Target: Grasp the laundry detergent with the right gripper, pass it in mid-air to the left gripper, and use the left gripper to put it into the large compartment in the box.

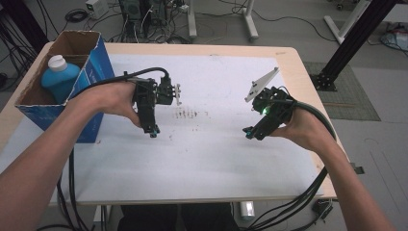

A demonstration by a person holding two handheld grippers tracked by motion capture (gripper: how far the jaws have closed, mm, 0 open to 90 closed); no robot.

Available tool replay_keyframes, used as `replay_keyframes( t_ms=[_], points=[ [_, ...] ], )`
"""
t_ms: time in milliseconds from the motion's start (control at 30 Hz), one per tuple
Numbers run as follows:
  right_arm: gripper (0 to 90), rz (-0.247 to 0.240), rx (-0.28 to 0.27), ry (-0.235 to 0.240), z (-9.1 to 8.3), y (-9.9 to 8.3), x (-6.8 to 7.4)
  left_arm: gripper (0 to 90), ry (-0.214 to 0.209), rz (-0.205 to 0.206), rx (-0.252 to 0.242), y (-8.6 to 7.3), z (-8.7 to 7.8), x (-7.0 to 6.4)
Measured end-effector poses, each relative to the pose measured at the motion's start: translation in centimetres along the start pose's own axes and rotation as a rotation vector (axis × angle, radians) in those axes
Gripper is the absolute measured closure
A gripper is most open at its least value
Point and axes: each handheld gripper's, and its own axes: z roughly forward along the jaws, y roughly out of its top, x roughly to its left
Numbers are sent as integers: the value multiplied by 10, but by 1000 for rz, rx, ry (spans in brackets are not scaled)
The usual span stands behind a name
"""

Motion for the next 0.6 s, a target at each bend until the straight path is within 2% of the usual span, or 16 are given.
replay_keyframes(
  t_ms=[467, 600],
  points=[
    [127, -2, -1, -2, -1, 0, 2, 115, -7, 8, 3, 3, 0, -3],
    [127, 6, -9, -4, -2, -1, 1, 115, -11, 3, -16, 2, -2, -4]
  ],
)
